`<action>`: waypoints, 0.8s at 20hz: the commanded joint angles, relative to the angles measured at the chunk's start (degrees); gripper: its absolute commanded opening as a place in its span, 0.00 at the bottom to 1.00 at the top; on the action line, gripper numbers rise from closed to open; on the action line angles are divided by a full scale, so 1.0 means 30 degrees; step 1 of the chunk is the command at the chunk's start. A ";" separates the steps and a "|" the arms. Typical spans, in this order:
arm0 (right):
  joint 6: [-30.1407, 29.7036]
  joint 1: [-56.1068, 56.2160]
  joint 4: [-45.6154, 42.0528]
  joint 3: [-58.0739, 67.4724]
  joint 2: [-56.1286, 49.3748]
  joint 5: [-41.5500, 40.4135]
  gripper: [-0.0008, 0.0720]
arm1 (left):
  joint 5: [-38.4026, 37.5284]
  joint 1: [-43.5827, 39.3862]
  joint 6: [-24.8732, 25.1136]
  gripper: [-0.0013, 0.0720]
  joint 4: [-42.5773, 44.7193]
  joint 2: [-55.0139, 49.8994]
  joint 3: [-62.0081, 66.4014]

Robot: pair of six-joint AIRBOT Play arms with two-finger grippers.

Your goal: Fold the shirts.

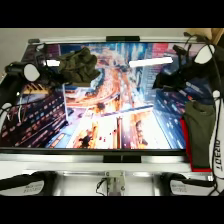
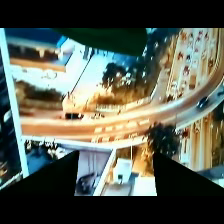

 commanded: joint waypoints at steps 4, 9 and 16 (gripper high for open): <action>-0.0780 0.0015 0.0015 -0.0007 -0.0007 -0.1035 0.81 | 0.3876 0.2200 -0.0576 0.52 -0.0517 -0.4830 0.3060; -0.0772 0.0015 0.0087 -0.0007 -0.0007 -0.1916 0.81 | -0.3067 0.5406 0.1399 0.87 -0.7468 -1.2692 1.0783; -0.0758 0.0015 0.0102 -0.0007 -0.0007 -0.2004 0.81 | -0.1239 0.4743 0.1086 0.86 -0.8284 -1.5416 1.1657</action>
